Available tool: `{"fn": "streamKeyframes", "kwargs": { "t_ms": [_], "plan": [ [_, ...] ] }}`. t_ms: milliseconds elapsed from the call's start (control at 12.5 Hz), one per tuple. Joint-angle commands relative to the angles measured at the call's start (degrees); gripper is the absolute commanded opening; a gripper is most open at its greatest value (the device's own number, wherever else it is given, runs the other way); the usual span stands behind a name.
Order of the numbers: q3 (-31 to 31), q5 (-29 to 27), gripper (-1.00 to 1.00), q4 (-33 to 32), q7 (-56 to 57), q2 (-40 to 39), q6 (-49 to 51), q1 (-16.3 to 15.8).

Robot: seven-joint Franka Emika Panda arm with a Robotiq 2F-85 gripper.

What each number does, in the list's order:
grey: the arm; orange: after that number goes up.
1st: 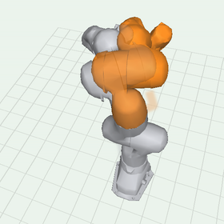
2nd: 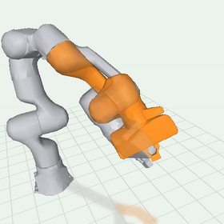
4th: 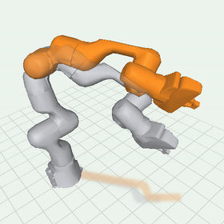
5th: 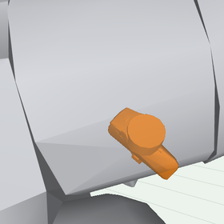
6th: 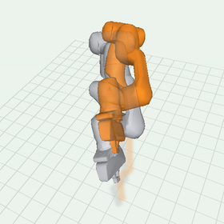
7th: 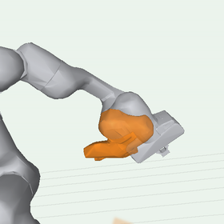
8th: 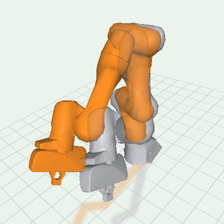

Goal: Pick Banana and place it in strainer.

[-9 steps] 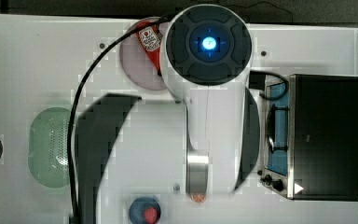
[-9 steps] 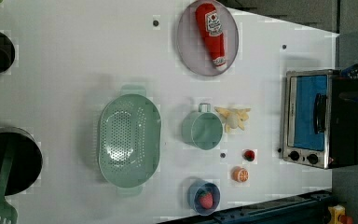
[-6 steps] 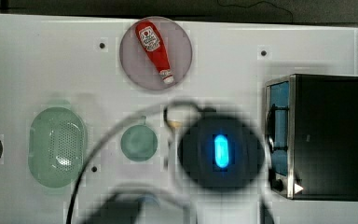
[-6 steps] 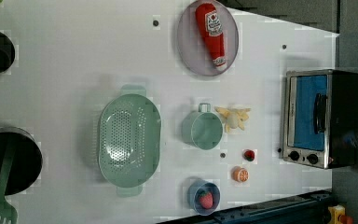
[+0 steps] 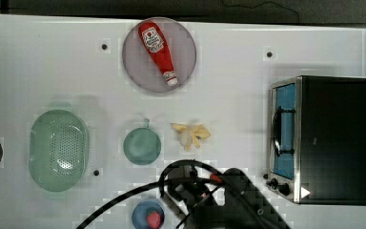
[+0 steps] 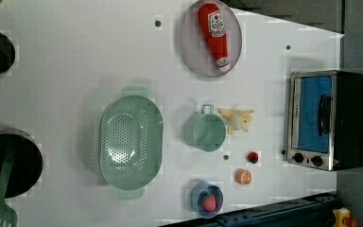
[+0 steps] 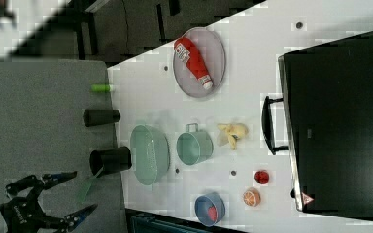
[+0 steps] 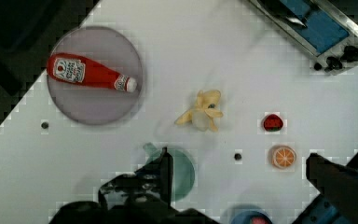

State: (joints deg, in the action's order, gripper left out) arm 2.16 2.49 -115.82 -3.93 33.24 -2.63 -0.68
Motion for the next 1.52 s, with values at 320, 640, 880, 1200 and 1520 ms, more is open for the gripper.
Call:
{"fn": "streamKeyframes", "kwargs": {
  "t_ms": [320, 640, 880, 1200, 1520],
  "plan": [
    [-0.3, -0.3, 1.00, -15.4, 0.0, -15.5, -16.7, 0.6],
    [0.2, -0.3, 1.00, -22.1, 0.0, -23.9, -31.2, 0.7],
    [0.5, -0.3, 1.00, -25.1, 0.0, -31.4, -42.4, 0.7],
    [0.5, -0.3, 1.00, -25.7, 0.0, -41.5, -53.5, 0.7],
    [0.5, -0.3, 1.00, -25.7, 0.0, -49.4, -61.6, 0.7]
  ]
}}
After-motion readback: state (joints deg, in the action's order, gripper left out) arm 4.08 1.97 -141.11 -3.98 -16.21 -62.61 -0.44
